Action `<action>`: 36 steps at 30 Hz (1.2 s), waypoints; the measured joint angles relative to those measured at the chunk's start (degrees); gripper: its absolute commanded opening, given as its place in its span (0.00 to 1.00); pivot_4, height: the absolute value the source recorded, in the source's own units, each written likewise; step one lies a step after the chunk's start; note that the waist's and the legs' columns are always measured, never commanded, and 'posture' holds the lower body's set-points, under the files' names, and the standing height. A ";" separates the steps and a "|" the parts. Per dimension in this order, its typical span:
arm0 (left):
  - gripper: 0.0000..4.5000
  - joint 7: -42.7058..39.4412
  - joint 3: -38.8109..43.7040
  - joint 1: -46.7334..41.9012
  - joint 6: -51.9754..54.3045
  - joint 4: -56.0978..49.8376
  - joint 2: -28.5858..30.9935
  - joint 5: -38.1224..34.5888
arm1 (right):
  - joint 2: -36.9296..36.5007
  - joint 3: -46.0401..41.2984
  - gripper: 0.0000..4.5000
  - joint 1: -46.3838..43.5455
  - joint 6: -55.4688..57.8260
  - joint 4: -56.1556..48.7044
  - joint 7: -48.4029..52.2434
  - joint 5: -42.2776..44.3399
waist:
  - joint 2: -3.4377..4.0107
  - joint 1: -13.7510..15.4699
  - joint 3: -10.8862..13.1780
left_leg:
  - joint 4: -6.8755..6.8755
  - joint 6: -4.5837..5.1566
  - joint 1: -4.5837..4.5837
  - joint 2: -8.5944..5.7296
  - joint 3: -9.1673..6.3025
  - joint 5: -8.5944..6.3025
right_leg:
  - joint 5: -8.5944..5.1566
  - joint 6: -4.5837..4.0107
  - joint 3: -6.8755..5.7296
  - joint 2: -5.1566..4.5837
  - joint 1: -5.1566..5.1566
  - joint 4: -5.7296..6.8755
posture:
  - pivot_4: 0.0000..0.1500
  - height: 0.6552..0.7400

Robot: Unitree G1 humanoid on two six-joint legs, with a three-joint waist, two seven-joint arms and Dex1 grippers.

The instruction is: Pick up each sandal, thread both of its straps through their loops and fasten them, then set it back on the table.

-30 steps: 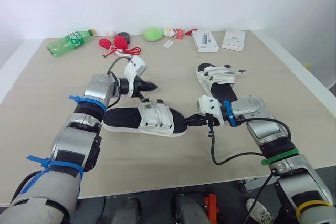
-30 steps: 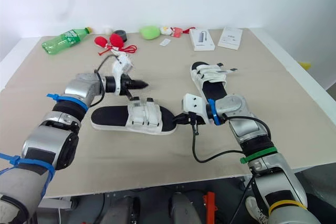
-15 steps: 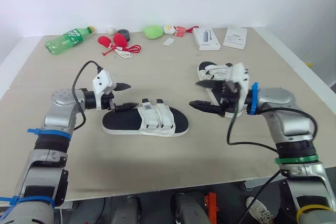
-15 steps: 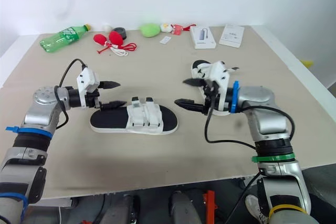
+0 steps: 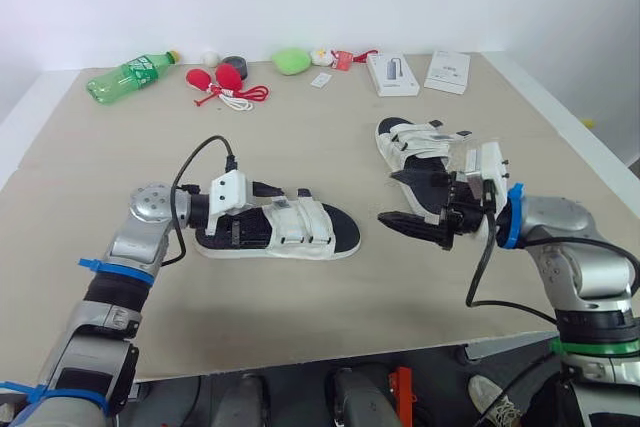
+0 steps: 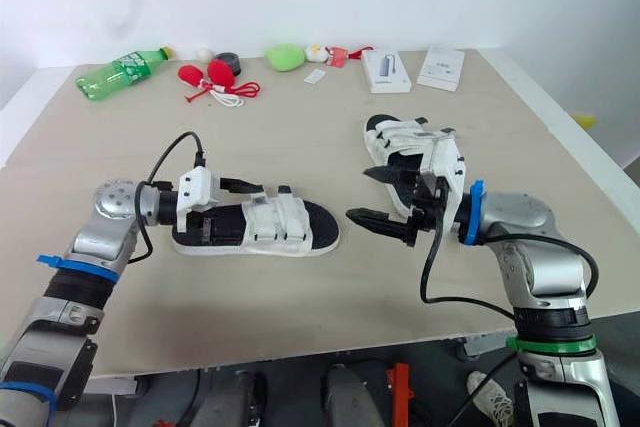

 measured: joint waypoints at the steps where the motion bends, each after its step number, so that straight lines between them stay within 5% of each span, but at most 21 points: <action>1: 0.98 0.26 -0.04 0.00 0.60 -0.11 -0.75 -0.02 | 0.10 0.18 0.99 0.11 -0.06 -0.49 -0.28 0.05 | 0.00 -0.02 0.00 | 0.00 0.00 0.01 0.02 0.00 0.00 | 0.01 -0.01 0.00 0.03 0.00 0.00 | 1.00 1.00; 5: 0.80 0.85 -0.89 -0.02 3.44 -0.37 -2.25 -0.46 | 0.21 1.75 1.00 0.11 -0.76 -1.15 -0.44 0.02 | 0.00 -0.03 0.00 | 0.02 0.00 0.01 0.03 -0.01 0.00 | 0.02 -0.02 -0.01 0.07 0.01 0.01 | 1.00 1.00; 10: 0.25 3.62 -0.89 -0.26 5.36 -0.57 -3.01 -0.41 | 0.02 3.08 1.00 0.15 -1.24 -1.57 0.48 0.04 | 0.00 -0.01 0.00 | 0.02 0.00 0.02 0.04 -0.02 0.00 | 0.02 -0.03 0.00 0.06 0.01 0.01 | 1.00 1.00; 13: 0.01 5.91 -0.56 -1.30 7.31 -0.61 -3.21 -0.46 | -0.07 3.74 1.00 0.18 -1.28 -1.92 0.53 0.03 | 0.00 0.00 0.00 | 0.03 0.00 0.01 0.03 -0.04 0.00 | 0.02 -0.03 -0.01 0.05 0.03 0.01 | 1.00 1.00; 18: 0.01 17.12 0.52 -4.41 11.22 1.84 -3.48 2.59 | -0.27 3.75 1.00 0.26 -2.06 -1.91 -0.78 -0.72 | 0.00 0.01 0.00 | 0.15 0.02 0.02 0.04 -0.10 0.02 | 0.07 -0.01 -0.04 0.08 0.04 0.06 | 1.00 1.00; 26: 0.01 56.90 7.52 -13.01 24.74 14.52 -3.19 15.14 | 1.15 4.23 1.00 -1.11 -4.49 0.56 -6.01 -4.65 | -0.01 -0.59 0.00 | 0.14 0.09 -0.03 0.10 -0.09 0.06 | 0.23 -0.03 0.00 0.13 -0.04 0.05 | 1.00 1.00; 36: 0.01 70.74 11.58 -13.41 35.83 10.19 -9.26 14.58 | 3.17 6.36 1.00 -3.31 -6.14 3.10 -6.99 -6.20 | -0.01 0.16 0.00 | 0.14 0.06 -0.14 -0.32 -0.09 0.04 | 0.34 -0.16 0.01 -0.37 -0.06 0.04 | 1.00 1.00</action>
